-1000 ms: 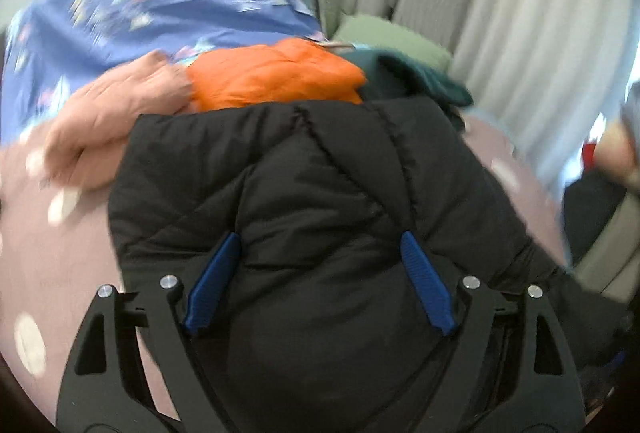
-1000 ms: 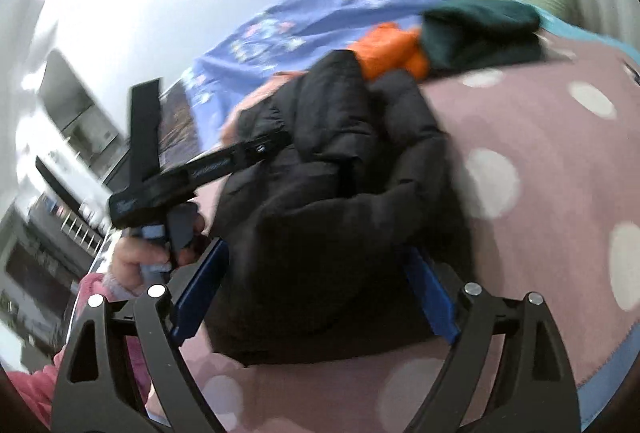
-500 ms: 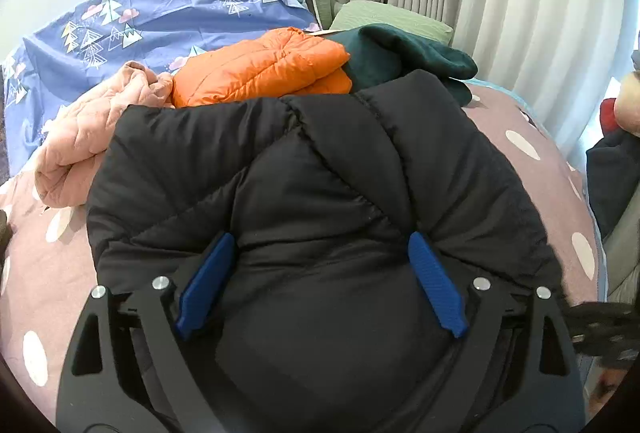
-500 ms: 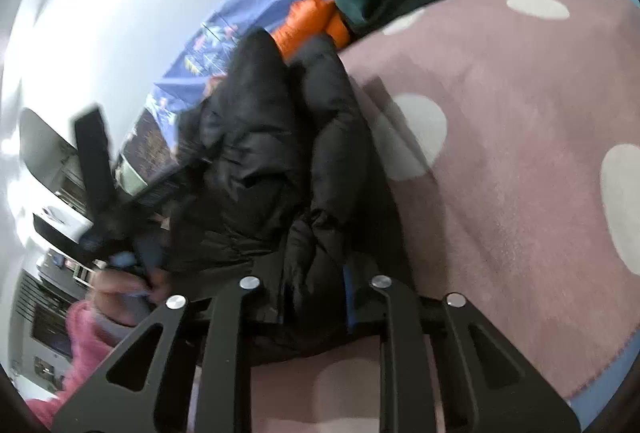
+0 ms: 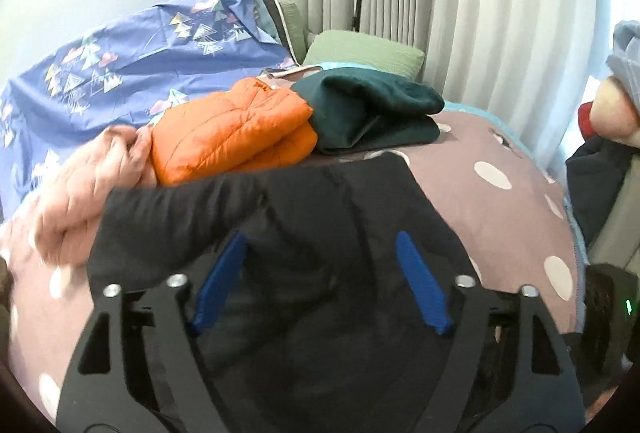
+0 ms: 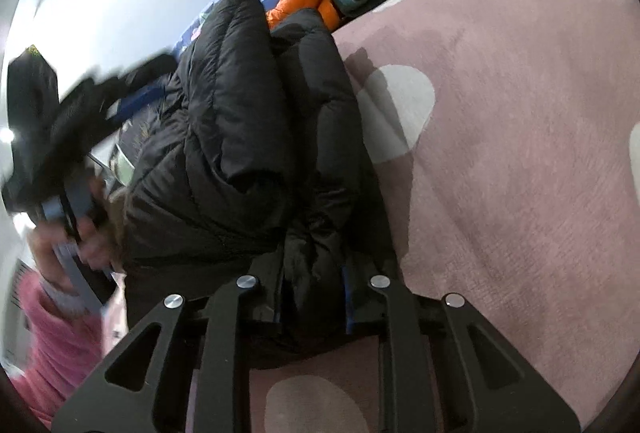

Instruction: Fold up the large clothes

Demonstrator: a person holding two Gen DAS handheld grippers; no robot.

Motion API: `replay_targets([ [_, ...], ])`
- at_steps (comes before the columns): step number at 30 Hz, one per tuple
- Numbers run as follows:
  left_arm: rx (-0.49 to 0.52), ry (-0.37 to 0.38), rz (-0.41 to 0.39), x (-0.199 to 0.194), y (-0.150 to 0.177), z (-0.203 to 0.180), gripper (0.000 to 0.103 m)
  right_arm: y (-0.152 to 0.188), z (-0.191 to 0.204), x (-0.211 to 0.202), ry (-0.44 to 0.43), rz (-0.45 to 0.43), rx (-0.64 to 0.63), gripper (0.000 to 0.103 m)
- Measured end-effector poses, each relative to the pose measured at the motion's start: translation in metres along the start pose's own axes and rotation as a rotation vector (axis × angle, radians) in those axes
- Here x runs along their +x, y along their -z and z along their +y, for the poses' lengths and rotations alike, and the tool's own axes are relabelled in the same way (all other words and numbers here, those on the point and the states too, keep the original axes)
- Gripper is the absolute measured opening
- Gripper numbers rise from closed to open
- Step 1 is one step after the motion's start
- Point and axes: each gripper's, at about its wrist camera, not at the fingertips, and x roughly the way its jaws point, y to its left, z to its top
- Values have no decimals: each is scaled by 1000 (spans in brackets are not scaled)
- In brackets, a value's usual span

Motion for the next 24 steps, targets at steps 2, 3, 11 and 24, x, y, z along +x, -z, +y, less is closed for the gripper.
replay_targets([
  [2,30,-37,40,21,-10,-1,72,1,5,1,36,-11,-32,23],
  [3,55,-80,63,36,-12,-1,73,2,7,2,52,-16,-46,24],
  [11,-51,-110,206,102,10,37,88,3,4,10,52,-10,-52,28],
  [24,-71,-100,205,115,22,42,90,4,7,4,51,-14,-51,29],
])
